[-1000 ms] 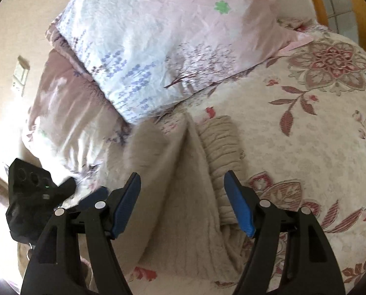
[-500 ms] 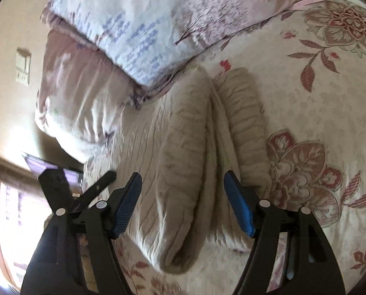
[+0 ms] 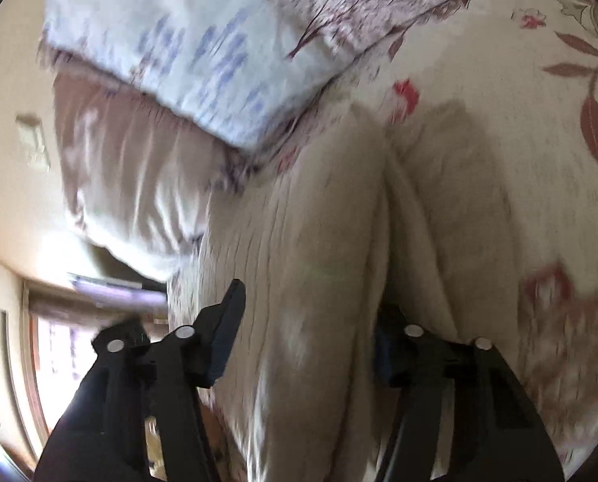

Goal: Fold small clothes

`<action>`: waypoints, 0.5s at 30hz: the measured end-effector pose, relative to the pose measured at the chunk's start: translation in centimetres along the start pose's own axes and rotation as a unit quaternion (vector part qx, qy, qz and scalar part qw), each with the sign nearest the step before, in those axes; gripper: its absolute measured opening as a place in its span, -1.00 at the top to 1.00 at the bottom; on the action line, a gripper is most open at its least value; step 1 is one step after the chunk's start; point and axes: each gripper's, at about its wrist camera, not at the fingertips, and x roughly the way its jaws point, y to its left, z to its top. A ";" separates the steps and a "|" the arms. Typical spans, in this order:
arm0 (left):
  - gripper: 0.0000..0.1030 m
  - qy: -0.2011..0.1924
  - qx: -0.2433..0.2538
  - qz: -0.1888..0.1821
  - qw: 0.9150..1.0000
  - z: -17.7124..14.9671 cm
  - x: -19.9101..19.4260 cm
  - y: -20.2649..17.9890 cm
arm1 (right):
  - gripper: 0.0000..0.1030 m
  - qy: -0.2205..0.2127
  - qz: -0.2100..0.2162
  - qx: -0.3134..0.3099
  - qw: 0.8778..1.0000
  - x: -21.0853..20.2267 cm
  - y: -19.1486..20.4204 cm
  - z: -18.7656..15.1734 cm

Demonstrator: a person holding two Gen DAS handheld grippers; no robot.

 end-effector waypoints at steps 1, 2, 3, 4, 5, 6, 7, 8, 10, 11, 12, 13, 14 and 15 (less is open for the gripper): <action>-0.37 0.001 -0.003 -0.003 1.000 -0.1 -0.1 0.1 | 0.05 -0.004 -0.003 0.004 1.000 0.2 -0.2 0.4; -0.37 0.002 -0.007 -0.007 1.000 -0.1 -0.1 0.2 | 0.22 -0.010 -0.007 0.007 1.000 0.4 -0.3 0.8; -0.38 0.002 -0.010 -0.009 1.000 -0.1 -0.1 0.3 | 0.49 -0.016 -0.015 0.007 1.000 0.5 -0.4 0.9; -0.38 0.002 -0.013 -0.011 1.000 0.0 -0.1 0.3 | 0.59 -0.019 -0.028 0.001 0.999 0.6 -0.4 1.0; -0.38 0.002 -0.015 -0.013 1.000 0.0 -0.1 0.3 | 0.61 -0.027 -0.041 -0.014 0.999 0.5 0.0 1.0; -0.39 0.001 -0.016 -0.015 1.000 0.0 -0.1 0.3 | 0.63 -0.040 -0.055 -0.040 0.997 0.2 0.9 0.8; -0.39 -0.002 -0.017 -0.017 1.000 0.0 -0.2 0.3 | 0.64 -0.053 -0.068 -0.066 0.994 -0.1 1.8 0.6; -0.39 -0.005 -0.017 -0.016 1.000 0.0 -0.3 0.2 | 0.65 -0.074 -0.089 -0.113 0.987 -0.5 3.5 0.0; -0.40 -0.010 -0.015 -0.016 1.000 -0.1 -0.5 0.2 | 0.65 -0.102 -0.115 -0.173 0.973 -1.3 6.0 -0.9; -0.41 -0.012 -0.014 -0.016 1.000 -0.1 -0.5 0.1 | 0.66 -0.121 -0.136 -0.210 0.961 -1.7 7.7 -1.5; -0.41 -0.013 -0.013 -0.016 1.000 -0.1 -0.6 0.1 | 0.66 -0.132 -0.149 -0.231 0.952 -2.1 8.5 -1.8; -0.42 -0.014 -0.012 -0.017 1.000 -0.1 -0.6 0.1 | 0.66 -0.141 -0.161 -0.247 0.945 -2.3 9.2 -2.1; -0.42 -0.014 -0.011 -0.018 1.000 -0.1 -0.7 0.1 | 0.66 -0.147 -0.170 -0.255 0.940 -2.4 9.5 -2.2; -0.42 -0.015 -0.009 -0.018 1.000 -0.2 -0.9 0.1 | 0.67 -0.152 -0.179 -0.261 0.936 -2.5 9.8 -2.3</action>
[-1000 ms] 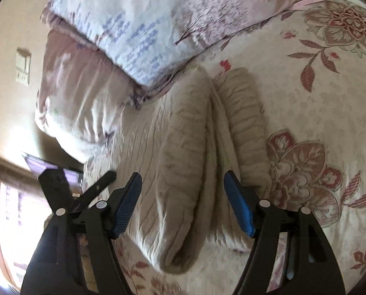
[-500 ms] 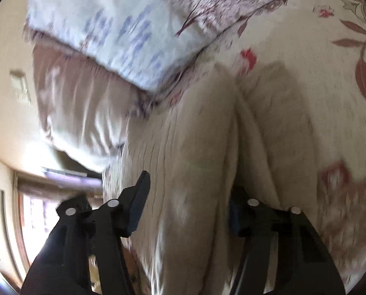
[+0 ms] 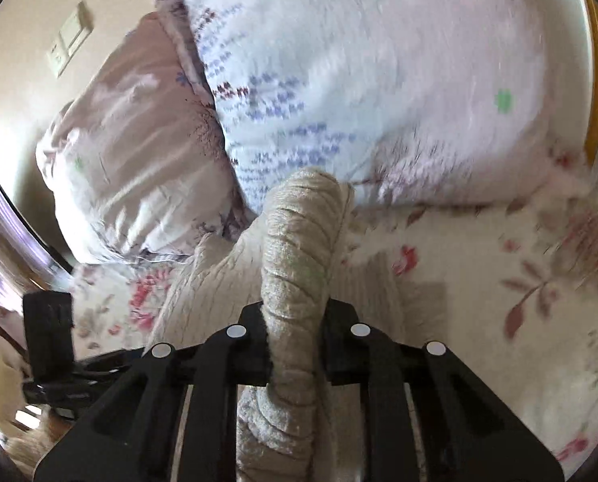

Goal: Fold small clothes

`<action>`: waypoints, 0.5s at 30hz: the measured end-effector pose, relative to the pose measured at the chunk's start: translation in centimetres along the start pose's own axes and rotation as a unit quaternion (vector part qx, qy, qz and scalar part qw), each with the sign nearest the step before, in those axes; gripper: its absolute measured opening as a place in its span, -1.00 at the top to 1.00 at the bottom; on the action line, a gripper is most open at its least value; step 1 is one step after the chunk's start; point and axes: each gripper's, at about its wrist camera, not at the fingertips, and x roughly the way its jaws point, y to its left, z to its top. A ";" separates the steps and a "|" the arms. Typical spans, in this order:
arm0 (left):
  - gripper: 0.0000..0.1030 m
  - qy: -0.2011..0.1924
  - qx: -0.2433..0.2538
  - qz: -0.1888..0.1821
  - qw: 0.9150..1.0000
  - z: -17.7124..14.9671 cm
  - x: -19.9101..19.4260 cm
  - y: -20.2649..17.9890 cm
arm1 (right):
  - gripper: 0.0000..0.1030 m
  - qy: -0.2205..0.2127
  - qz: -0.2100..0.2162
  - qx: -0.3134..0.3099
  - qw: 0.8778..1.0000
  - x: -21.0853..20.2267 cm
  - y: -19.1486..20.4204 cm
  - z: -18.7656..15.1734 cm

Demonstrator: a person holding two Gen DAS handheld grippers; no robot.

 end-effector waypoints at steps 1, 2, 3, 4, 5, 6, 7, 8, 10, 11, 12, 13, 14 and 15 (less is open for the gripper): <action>-0.42 -0.001 0.003 0.000 1.000 -0.1 -0.1 -0.1 | 0.67 -0.004 -0.008 -0.002 1.000 -0.2 0.1 0.1; -0.42 -0.001 0.005 0.000 1.000 -0.1 -0.1 -0.1 | 0.67 -0.012 -0.014 -0.003 1.000 -0.7 0.0 0.1; -0.43 -0.002 0.009 -0.001 1.000 -0.1 -0.2 -0.3 | 0.67 -0.021 -0.018 -0.002 1.000 -1.1 -0.1 0.1; -0.43 -0.001 0.011 -0.001 1.000 -0.2 -0.1 -0.3 | 0.67 -0.029 -0.021 0.000 0.999 -1.5 -0.4 0.1; -0.44 -0.001 0.014 -0.002 1.000 -0.2 -0.1 -0.4 | 0.67 -0.030 -0.022 0.003 0.999 -1.4 -0.6 0.0; -0.44 0.000 0.016 -0.001 1.000 -0.1 0.2 -0.6 | 0.67 -0.026 -0.024 0.011 0.999 -1.3 -1.1 -0.1; -0.44 0.001 0.019 -0.001 1.000 -0.1 0.2 -0.7 | 0.67 -0.017 -0.025 0.026 0.999 -1.0 -1.8 -0.4; -0.44 0.002 0.022 0.001 1.000 -0.2 0.3 -0.8 | 0.67 -0.013 -0.027 0.033 0.999 -0.9 -2.2 -0.5; -0.44 0.005 0.027 0.001 1.000 -0.3 0.5 -0.9 | 0.67 -0.003 -0.036 0.054 0.998 -0.3 -3.5 -1.0; -0.44 0.006 0.028 0.001 1.000 -0.3 0.6 -0.9 | 0.67 0.002 -0.038 0.070 0.997 -0.1 -4.4 -1.2; -0.44 0.007 0.029 0.000 1.000 -0.3 0.7 -0.9 | 0.67 0.006 -0.036 0.084 0.996 0.0 -5.4 -1.4; -0.44 0.009 0.030 -0.002 1.000 -0.3 0.8 -1.0 | 0.67 0.010 -0.034 0.097 0.995 0.3 -6.2 -1.6; -0.44 0.010 0.030 -0.003 0.999 -0.3 1.0 -1.0 | 0.67 0.025 -0.032 0.111 0.993 1.1 -7.1 -1.8; -0.44 0.011 0.032 -0.004 0.999 -0.3 1.1 -1.0 | 0.64 0.050 -0.032 0.128 0.990 1.9 -7.7 -2.1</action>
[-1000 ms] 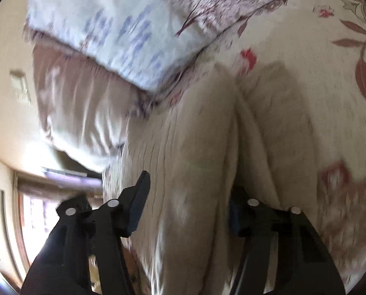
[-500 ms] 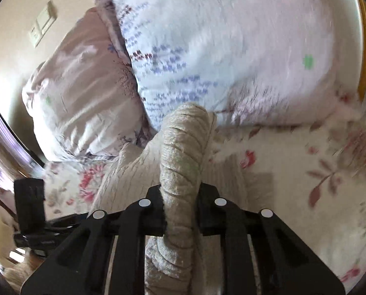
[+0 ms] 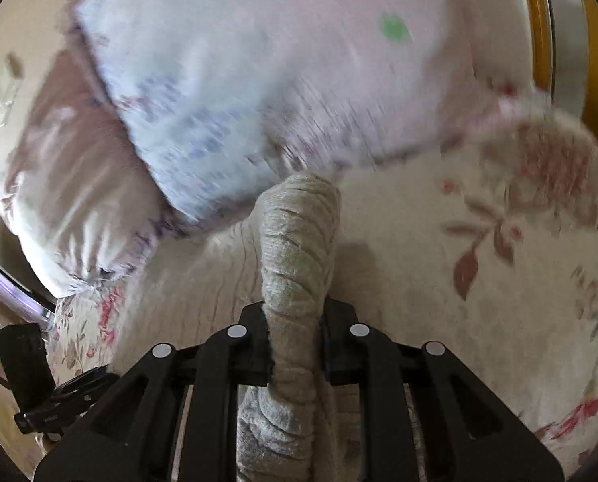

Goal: Fold small clothes

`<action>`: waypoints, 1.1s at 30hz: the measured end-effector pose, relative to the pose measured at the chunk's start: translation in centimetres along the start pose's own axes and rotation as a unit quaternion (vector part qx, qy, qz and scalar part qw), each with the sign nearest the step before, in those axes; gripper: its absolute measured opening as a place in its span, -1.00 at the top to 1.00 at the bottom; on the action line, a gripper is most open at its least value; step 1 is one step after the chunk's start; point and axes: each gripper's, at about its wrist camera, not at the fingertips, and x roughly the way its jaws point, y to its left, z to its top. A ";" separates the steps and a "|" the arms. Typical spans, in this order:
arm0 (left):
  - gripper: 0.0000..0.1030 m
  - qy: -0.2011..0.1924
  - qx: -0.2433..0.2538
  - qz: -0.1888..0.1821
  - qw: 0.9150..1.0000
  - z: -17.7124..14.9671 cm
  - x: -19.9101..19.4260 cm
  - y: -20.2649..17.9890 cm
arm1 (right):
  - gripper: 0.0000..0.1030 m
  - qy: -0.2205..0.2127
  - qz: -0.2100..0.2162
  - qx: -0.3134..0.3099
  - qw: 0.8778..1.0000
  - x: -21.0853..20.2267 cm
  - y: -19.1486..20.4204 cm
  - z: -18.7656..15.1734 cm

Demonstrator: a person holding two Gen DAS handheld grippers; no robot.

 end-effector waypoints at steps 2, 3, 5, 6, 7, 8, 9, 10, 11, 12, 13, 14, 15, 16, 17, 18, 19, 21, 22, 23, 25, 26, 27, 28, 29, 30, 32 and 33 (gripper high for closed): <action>-0.43 -0.001 0.005 0.001 1.000 -0.1 0.1 -0.1 | 0.35 0.026 -0.004 0.022 0.999 1.4 -1.1 -0.1; -0.43 -0.002 0.006 0.003 1.000 0.0 0.2 -0.2 | 0.14 0.026 -0.008 0.031 0.999 1.5 -1.4 -0.1; -0.43 0.001 0.003 0.004 1.000 0.1 0.1 -0.2 | 0.03 -0.002 -0.019 0.051 0.999 -0.3 -2.2 -0.1; -0.43 0.003 -0.001 0.004 1.000 0.2 0.0 -0.2 | -0.10 -0.007 -0.015 0.055 0.998 -1.0 -2.3 -0.1; -0.42 0.007 -0.006 0.002 1.000 0.2 -0.1 -0.2 | -0.14 -0.014 -0.004 0.062 0.998 -2.3 -2.6 -0.3; -0.41 0.009 -0.009 0.001 1.000 0.1 -0.3 -0.3 | -0.14 -0.018 0.001 0.066 0.998 -3.1 -2.7 -0.6; -0.41 0.011 -0.010 0.001 1.000 0.0 -0.6 -0.4 | -0.14 -0.021 0.008 0.067 0.998 -4.2 -2.8 -1.0; -0.41 0.011 -0.008 0.003 1.000 -0.2 -0.9 -0.6 | -0.14 -0.022 0.016 0.065 0.998 -5.0 -2.7 -1.5; -0.41 0.010 -0.005 0.006 1.000 -0.5 -1.2 -0.8 | -0.14 -0.022 0.025 0.063 0.997 -5.7 -2.8 -1.9; -0.41 0.009 -0.001 0.009 1.000 -0.8 -1.3 -0.9 | -0.14 -0.020 0.033 0.061 0.997 -6.3 -2.7 -2.6; -0.41 0.010 0.002 0.012 1.000 -1.3 -1.5 -1.0 | -0.14 -0.017 0.041 0.058 0.997 -6.7 -2.6 -3.0; -0.41 0.012 0.004 0.010 1.000 -1.8 -1.6 -1.0 | -0.14 -0.015 0.047 0.052 0.997 -7.1 -2.3 -3.7; -0.41 0.014 0.005 0.008 1.000 -2.2 -1.6 -1.0 | -0.14 -0.013 0.051 0.043 0.998 -7.6 -2.0 -4.5; -0.41 0.017 0.005 0.006 1.000 -2.7 -1.6 -1.0 | -0.14 -0.012 0.052 0.036 0.998 -7.8 -1.6 -5.0; -0.41 0.018 0.005 0.006 1.000 -3.2 -1.6 -1.0 | -0.14 -0.010 0.054 0.028 0.998 -7.9 -1.2 -5.6; -0.41 0.017 0.006 0.006 1.000 -3.5 -1.6 -1.0 | -0.13 -0.009 0.054 0.022 0.998 -8.0 -0.9 -5.9; -0.41 0.014 0.005 0.005 1.000 -4.0 -1.6 -1.0 | -0.13 -0.007 0.056 0.017 0.998 -8.1 -0.6 -6.3; -0.38 0.014 0.002 0.008 1.000 -4.6 -1.4 -0.9 | -0.12 0.000 0.055 0.008 0.998 -7.9 -0.2 -7.0; -0.34 0.015 0.001 0.010 1.000 -4.7 -1.4 -0.9 | -0.11 0.002 0.052 0.006 0.999 -7.8 -0.2 -7.2; -0.30 0.019 0.000 0.011 1.000 -4.9 -1.4 -0.9 | -0.11 0.004 0.050 0.002 0.999 -7.7 -0.1 -7.5; -0.21 0.025 -0.003 0.009 1.000 -5.1 -1.2 -0.9 | -0.04 0.009 0.050 0.001 0.999 -7.4 0.0 -7.9; -0.11 0.028 -0.004 0.008 1.000 -5.2 -1.1 -0.9 | 0.01 0.010 0.050 0.001 0.999 -7.3 0.0 -8.0; -0.05 0.031 -0.005 0.007 0.999 -5.2 -1.0 -0.9 | 0.18 0.011 0.049 0.001 0.999 -7.1 -0.1 -8.2; 0.07 0.034 -0.007 0.002 0.999 -5.3 -0.9 -0.9 | 0.42 0.012 0.047 -0.001 0.999 -7.0 0.0 -8.4; 0.26 0.036 -0.008 -0.002 0.999 -5.3 -0.8 -0.9 | 0.60 0.014 0.040 -0.004 0.999 -6.8 0.0 -8.5; 0.37 0.041 -0.008 -0.011 0.999 -5.2 -0.7 -0.9 | 0.79 0.016 0.038 -0.007 0.999 -6.6 0.2 -8.6; 0.61 0.040 -0.004 -0.012 0.999 -5.1 -0.7 -1.1 | 0.81 0.003 0.035 -0.012 0.999 -7.0 0.5 -8.4; 0.64 0.036 -0.001 -0.016 0.999 -5.0 -1.0 -1.2 | 0.81 -0.012 0.033 -0.017 0.999 -7.6 0.8 -8.2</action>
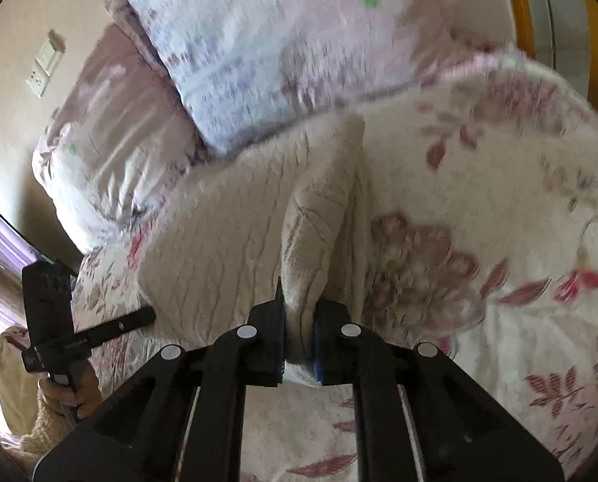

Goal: Fold small clothes

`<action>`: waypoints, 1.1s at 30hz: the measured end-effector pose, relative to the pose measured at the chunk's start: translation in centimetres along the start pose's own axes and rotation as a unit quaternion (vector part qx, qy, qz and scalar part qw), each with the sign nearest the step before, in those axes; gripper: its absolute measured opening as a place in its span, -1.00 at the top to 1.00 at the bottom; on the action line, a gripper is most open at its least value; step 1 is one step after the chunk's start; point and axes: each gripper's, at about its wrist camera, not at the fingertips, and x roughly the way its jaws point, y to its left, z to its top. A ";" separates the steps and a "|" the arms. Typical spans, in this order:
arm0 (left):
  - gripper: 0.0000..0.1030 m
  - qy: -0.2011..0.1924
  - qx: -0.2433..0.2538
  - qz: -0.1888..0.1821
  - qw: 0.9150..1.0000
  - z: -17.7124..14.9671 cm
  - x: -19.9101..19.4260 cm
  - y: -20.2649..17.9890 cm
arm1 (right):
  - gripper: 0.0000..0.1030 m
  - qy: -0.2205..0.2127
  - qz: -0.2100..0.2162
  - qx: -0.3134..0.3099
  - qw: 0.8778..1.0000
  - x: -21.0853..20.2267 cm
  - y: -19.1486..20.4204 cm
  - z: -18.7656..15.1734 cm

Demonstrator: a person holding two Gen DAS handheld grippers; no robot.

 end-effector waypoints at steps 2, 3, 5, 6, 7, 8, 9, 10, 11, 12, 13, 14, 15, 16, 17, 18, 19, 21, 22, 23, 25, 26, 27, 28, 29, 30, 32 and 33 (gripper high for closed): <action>0.70 -0.006 -0.002 -0.009 1.000 0.1 -0.5 0.1 | 0.82 -0.039 0.005 -0.007 0.999 -1.7 0.6 0.5; 0.71 -0.009 -0.002 -0.013 1.000 0.1 -0.8 0.1 | 0.82 -0.052 0.005 -0.008 0.999 -2.4 0.8 0.7; 0.72 -0.009 0.005 -0.016 1.000 -0.1 -1.2 0.2 | 0.82 -0.052 -0.009 -0.010 0.999 -2.5 0.6 0.8; 0.73 -0.006 0.009 -0.014 1.000 -0.2 -1.2 0.2 | 0.82 -0.039 -0.026 -0.007 0.999 -1.9 0.1 0.6; 0.73 -0.003 0.011 -0.012 1.000 -0.2 -0.9 0.1 | 0.82 -0.016 -0.049 0.002 0.999 -0.7 -0.8 0.2; 0.73 -0.001 0.014 -0.008 1.000 -0.3 -0.8 0.1 | 0.82 0.000 -0.062 0.010 0.998 0.2 -1.5 -0.2; 0.73 0.000 0.015 -0.006 1.000 -0.2 -0.6 0.1 | 0.82 0.015 -0.071 0.023 0.997 1.2 -2.5 -0.7; 0.73 0.001 0.017 -0.004 1.000 -0.3 -0.5 0.2 | 0.82 0.020 -0.067 0.033 0.997 1.7 -3.1 -1.1; 0.72 0.001 0.018 -0.003 1.000 -0.3 -0.5 0.2 | 0.82 0.016 -0.053 0.048 0.997 1.8 -3.8 -1.3; 0.71 0.002 0.020 -0.002 1.000 -0.2 -0.5 0.1 | 0.81 0.015 -0.045 0.057 0.997 1.8 -4.0 -1.3; 0.65 0.005 0.021 0.000 1.000 -0.1 -0.5 0.1 | 0.77 0.019 -0.040 0.061 0.997 1.6 -4.0 -1.1; 0.55 0.006 0.020 0.000 1.000 0.0 -0.6 0.1 | 0.71 0.021 -0.038 0.061 0.997 1.5 -4.0 -0.9; 0.52 0.007 0.019 -0.001 1.000 0.0 -0.7 0.1 | 0.51 0.023 -0.030 0.067 0.997 1.1 -4.0 -0.6; 0.40 0.003 0.016 -0.002 1.000 0.2 -1.0 0.1 | 0.34 0.023 -0.024 0.073 0.997 0.8 -4.1 -0.5; 0.19 -0.003 0.013 -0.003 1.000 0.4 -1.2 0.2 | 0.26 0.015 -0.010 0.088 0.996 0.2 -4.4 -0.1; 0.06 -0.009 0.009 -0.003 1.000 0.7 -1.5 0.4 | 0.16 0.005 0.003 0.098 0.995 -0.1 -4.6 0.1; -0.17 -0.018 -0.001 0.000 1.000 1.2 -1.8 0.7 | 0.15 -0.008 0.022 0.114 0.993 -0.5 -5.0 0.6; -0.24 -0.025 -0.018 -0.001 1.000 2.3 -2.0 1.0 | 0.15 -0.011 0.035 0.129 0.991 -0.4 -5.3 1.4; -0.29 -0.025 -0.021 0.001 0.999 2.9 -2.0 1.1 | 0.15 -0.010 0.036 0.132 0.991 -0.1 -5.3 1.6; -0.31 -0.025 -0.025 0.005 0.999 3.3 -1.9 1.1 | 0.15 -0.008 0.033 0.130 0.991 0.5 -5.1 2.0; -0.31 -0.023 -0.029 0.019 0.999 4.4 -1.5 1.1 | 0.15 -0.002 0.028 0.129 0.991 1.4 -5.0 2.4; -0.31 -0.021 -0.027 0.024 0.999 4.8 -1.3 1.0 | 0.16 0.003 0.030 0.129 0.991 2.1 -4.9 2.7; -0.31 -0.021 -0.026 0.030 0.999 5.2 -1.0 0.9 | 0.30 0.004 0.030 0.128 0.991 2.5 -4.8 2.8; -0.31 -0.021 -0.025 0.032 0.999 5.4 -0.8 0.7 | 0.67 0.005 0.027 0.120 0.992 2.9 -4.6 2.9; -0.31 -0.021 -0.023 0.034 0.999 5.5 -0.5 0.6 | 0.74 0.005 0.024 0.109 0.994 3.1 -4.2 3.0; -0.31 -0.021 -0.018 0.038 0.999 5.7 -0.4 0.3 | 0.77 -0.003 0.017 0.098 0.995 3.0 -3.8 3.0; -0.32 -0.021 -0.008 0.047 0.999 5.9 0.0 -0.2 | 0.78 -0.038 -0.006 0.077 0.996 2.2 -3.2 3.3; -0.33 -0.022 -0.002 0.053 0.998 5.9 0.1 -0.4 | 0.79 -0.045 -0.015 0.077 0.996 2.1 -3.4 3.4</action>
